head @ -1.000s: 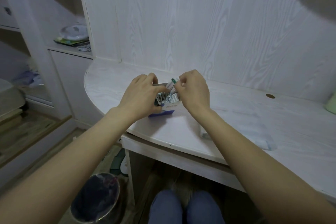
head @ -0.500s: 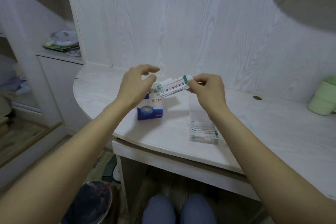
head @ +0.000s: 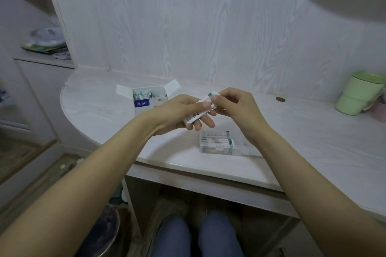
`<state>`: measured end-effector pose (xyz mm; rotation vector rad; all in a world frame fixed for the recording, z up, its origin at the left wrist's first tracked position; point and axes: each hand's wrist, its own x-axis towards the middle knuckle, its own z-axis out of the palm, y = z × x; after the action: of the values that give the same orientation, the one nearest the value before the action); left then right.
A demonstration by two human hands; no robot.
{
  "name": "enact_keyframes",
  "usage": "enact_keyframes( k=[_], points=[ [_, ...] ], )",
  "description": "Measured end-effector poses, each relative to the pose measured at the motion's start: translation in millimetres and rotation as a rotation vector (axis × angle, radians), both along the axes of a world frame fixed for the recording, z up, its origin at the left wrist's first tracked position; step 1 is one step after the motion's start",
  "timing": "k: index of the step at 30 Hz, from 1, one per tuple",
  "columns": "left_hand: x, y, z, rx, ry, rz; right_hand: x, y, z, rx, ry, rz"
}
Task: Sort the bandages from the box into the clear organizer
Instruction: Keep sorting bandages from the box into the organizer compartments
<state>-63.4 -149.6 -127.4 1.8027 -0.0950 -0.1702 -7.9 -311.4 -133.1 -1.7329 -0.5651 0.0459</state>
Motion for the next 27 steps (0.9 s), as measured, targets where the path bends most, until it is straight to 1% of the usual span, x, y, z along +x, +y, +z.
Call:
enact_keyframes(
  k=[3,6,8,10,11,14,16,18,23,27],
  points=[
    [4,-10,-6,0.025,-0.131,0.046,3,-2,-1,-0.037,0.032,0.01],
    [6,-17,-13,-0.015,-0.187,0.095,7,-6,0,-0.036,0.034,-0.006],
    [7,-21,-15,-0.079,-0.172,0.112,9,-10,-1,-0.033,0.019,-0.017],
    [6,-24,-15,-0.176,-0.108,0.129,11,-13,-3,-0.025,0.015,-0.024],
    [6,-24,-14,-0.192,-0.08,0.134,11,-15,-4,-0.018,0.024,-0.025],
    [5,-25,-16,-0.167,-0.075,0.139,12,-20,-8,0.006,0.078,-0.01],
    [6,-27,-18,-0.187,-0.087,0.176,12,-22,-11,0.01,0.099,-0.019],
    [8,-28,-20,-0.197,-0.101,0.207,12,-23,-13,0.014,0.096,-0.061],
    [9,-28,-20,-0.136,-0.126,0.174,13,-27,-12,-0.008,0.082,-0.103],
    [11,-23,-21,-0.175,-0.138,0.249,15,-29,-15,-0.056,0.08,-0.13]
  ],
)
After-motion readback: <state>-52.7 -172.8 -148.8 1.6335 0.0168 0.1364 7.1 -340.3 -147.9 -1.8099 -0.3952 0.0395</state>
